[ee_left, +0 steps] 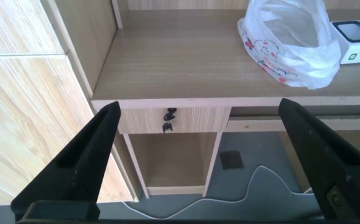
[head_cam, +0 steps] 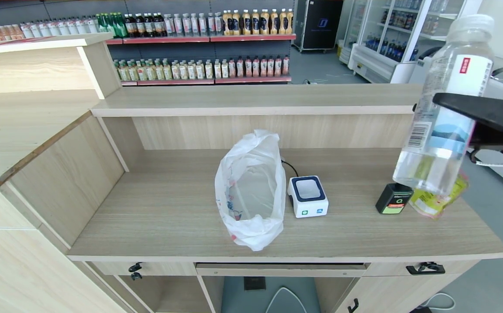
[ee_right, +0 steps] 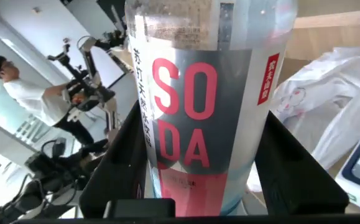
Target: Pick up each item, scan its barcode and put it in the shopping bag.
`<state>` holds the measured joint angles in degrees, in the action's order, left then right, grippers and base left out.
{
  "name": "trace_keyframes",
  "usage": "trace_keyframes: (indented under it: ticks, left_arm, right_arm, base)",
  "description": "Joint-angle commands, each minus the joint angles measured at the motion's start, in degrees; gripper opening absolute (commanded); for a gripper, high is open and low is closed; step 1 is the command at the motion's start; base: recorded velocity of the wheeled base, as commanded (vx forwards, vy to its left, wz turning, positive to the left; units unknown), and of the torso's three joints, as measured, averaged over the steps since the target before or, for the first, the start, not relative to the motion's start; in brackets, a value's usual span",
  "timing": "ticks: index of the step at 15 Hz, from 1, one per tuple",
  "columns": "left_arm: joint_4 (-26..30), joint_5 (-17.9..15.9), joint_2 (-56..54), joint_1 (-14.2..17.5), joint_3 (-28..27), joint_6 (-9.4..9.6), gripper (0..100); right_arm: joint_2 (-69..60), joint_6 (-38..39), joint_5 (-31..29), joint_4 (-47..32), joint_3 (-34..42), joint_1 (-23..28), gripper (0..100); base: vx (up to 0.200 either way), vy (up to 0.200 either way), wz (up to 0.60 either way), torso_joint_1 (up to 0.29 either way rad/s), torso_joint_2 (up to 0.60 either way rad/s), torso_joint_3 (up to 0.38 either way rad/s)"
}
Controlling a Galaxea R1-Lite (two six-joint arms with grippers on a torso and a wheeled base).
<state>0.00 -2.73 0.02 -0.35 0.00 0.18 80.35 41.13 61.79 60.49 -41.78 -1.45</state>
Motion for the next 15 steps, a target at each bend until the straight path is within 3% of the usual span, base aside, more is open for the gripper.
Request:
trace_keyframes:
  ticks: [1,7,15]
  left_arm:
    - [0.0,0.0,0.1,0.0,0.0,-0.01,100]
    - [0.0,0.0,0.1,0.0,0.0,-0.01,100]
    - [0.0,0.0,0.1,0.0,0.0,-0.01,100]
  right_arm:
    - [-9.5,1.8,2.3,0.0,4.6,0.1,0]
    - [-15.1,11.5,3.1,-0.7,5.6,-10.8,0]
    - [-18.1,17.2,8.5,0.0,5.0,-13.8,0]
  base:
    - [0.0,0.0,0.0,0.0,0.0,0.0]
    - [0.0,0.0,0.0,0.0,0.0,0.0]
    - [0.0,0.0,0.0,0.0,0.0,0.0]
